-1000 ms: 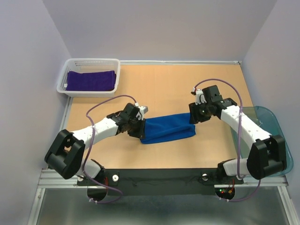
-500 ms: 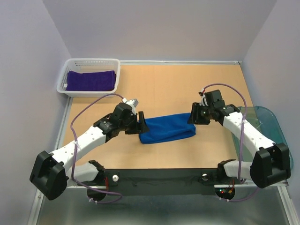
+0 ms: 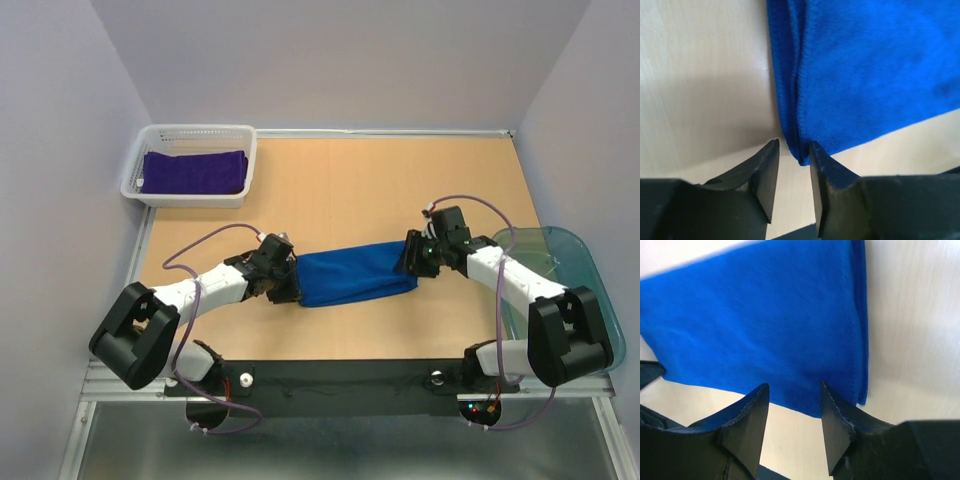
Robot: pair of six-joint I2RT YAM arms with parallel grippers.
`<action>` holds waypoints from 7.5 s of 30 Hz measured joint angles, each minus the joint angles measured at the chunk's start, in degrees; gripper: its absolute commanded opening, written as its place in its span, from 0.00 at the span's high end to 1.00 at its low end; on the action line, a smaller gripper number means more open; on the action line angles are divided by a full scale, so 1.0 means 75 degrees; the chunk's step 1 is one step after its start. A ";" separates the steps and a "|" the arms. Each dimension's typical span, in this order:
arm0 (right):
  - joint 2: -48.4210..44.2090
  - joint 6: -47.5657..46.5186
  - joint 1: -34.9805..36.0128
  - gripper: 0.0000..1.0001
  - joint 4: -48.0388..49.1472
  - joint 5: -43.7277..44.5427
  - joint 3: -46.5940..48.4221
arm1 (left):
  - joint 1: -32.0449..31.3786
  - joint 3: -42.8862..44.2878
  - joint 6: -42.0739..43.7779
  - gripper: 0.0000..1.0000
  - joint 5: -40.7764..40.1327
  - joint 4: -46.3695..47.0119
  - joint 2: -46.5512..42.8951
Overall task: Fold and stack the towels
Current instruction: Fold the towel, then neatly place the folded towel into the bin
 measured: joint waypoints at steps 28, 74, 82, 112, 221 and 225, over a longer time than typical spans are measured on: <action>-0.1469 0.0562 0.0000 0.54 -0.0047 0.0498 -0.0452 | 0.0793 0.0487 0.0889 0.40 -0.0831 -0.0860 -0.0332; -0.0481 0.0181 0.2084 0.64 0.0836 -0.0399 -0.0297 | 0.0766 -0.0003 0.0743 0.90 0.0047 0.0574 0.0350; -0.0280 0.1139 0.2133 0.64 0.0618 0.0283 -0.1684 | 0.0991 -0.0055 0.0691 0.91 -0.0029 0.0530 0.0265; 0.0361 0.1148 0.1670 0.68 0.0778 0.0201 -0.1174 | 0.1667 -0.0408 0.0702 0.91 0.0035 0.0350 -0.0353; 0.5607 -0.1291 0.6656 0.92 -0.0443 0.4517 0.5316 | 0.4683 -0.0009 0.2433 0.02 -0.0149 0.0055 -0.1821; 0.5587 -0.1166 0.6656 1.00 -0.0440 0.4753 0.5304 | 0.4683 -0.0012 0.2465 0.02 0.0122 0.0178 -0.1617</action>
